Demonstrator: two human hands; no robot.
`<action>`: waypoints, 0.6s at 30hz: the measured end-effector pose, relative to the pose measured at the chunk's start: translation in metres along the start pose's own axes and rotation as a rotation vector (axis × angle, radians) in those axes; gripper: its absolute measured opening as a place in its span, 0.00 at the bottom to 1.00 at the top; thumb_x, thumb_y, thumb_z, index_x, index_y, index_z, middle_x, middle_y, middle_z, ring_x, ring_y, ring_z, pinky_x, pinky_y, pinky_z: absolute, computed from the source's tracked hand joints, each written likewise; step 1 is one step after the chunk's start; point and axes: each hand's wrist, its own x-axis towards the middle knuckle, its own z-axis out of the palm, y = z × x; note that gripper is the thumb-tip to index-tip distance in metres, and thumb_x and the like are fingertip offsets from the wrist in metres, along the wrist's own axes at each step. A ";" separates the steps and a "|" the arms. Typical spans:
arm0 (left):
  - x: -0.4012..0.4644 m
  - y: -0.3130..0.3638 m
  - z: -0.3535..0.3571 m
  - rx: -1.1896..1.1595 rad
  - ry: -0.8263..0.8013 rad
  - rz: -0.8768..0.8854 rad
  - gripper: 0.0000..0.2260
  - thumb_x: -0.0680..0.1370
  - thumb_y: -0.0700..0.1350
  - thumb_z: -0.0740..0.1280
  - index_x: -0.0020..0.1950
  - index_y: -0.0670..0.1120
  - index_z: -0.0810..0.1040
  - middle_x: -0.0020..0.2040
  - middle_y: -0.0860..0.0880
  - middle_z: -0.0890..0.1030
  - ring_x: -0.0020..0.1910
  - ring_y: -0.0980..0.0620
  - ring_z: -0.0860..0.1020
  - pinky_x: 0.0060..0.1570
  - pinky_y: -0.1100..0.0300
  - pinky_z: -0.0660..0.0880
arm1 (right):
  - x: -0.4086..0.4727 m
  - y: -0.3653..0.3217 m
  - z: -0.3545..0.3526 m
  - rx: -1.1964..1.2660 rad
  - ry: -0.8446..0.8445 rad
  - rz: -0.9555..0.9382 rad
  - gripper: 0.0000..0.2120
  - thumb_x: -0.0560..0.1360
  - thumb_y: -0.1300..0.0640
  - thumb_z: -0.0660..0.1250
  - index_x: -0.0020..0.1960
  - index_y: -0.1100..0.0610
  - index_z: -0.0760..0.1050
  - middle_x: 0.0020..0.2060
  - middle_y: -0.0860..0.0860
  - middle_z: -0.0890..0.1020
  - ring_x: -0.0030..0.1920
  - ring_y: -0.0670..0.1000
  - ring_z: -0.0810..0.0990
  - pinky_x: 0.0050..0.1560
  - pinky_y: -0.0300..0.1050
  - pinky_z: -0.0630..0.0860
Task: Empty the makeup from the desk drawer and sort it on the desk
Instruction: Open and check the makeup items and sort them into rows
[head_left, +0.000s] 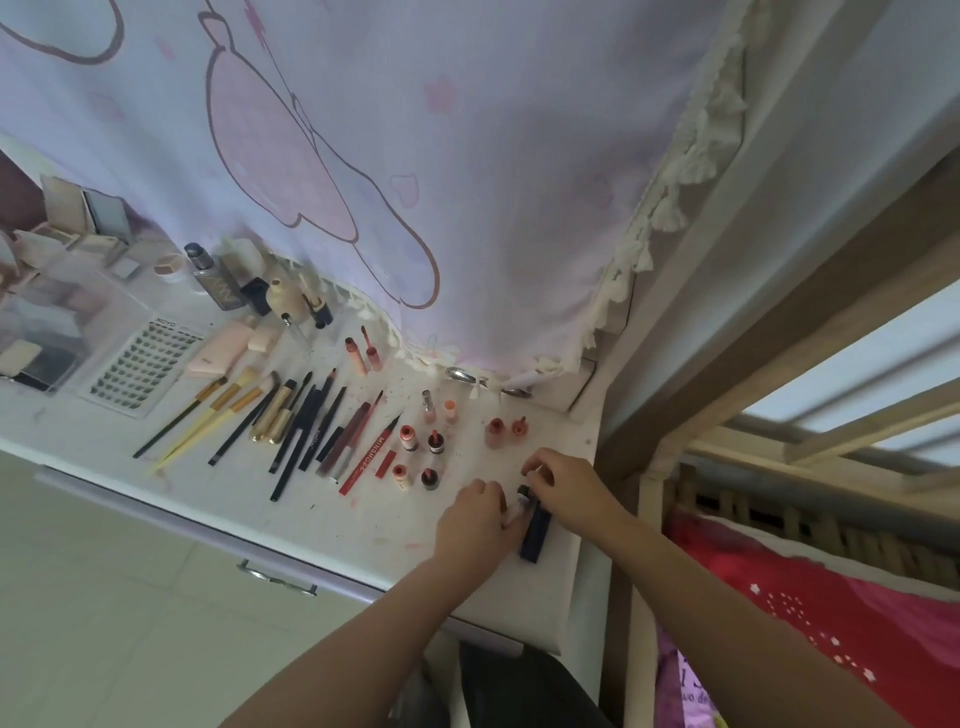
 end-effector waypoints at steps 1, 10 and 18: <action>0.000 -0.001 -0.001 0.018 0.013 0.000 0.15 0.78 0.56 0.59 0.50 0.45 0.73 0.46 0.50 0.71 0.45 0.50 0.73 0.41 0.60 0.69 | -0.002 -0.002 0.000 0.015 0.014 0.005 0.07 0.80 0.58 0.58 0.53 0.56 0.75 0.38 0.48 0.76 0.36 0.45 0.75 0.34 0.33 0.68; -0.018 -0.005 -0.028 -0.088 0.098 0.238 0.08 0.80 0.51 0.60 0.54 0.49 0.72 0.42 0.55 0.73 0.38 0.58 0.72 0.34 0.71 0.63 | -0.014 -0.028 -0.004 -0.008 -0.123 0.057 0.18 0.79 0.44 0.58 0.36 0.54 0.70 0.32 0.50 0.76 0.32 0.47 0.74 0.37 0.38 0.70; -0.023 -0.010 -0.055 -0.233 -0.013 0.278 0.12 0.81 0.51 0.58 0.46 0.45 0.75 0.38 0.52 0.76 0.35 0.56 0.72 0.37 0.63 0.68 | -0.023 -0.042 -0.012 0.101 -0.158 -0.029 0.13 0.80 0.49 0.58 0.38 0.54 0.69 0.31 0.49 0.75 0.30 0.48 0.71 0.35 0.42 0.69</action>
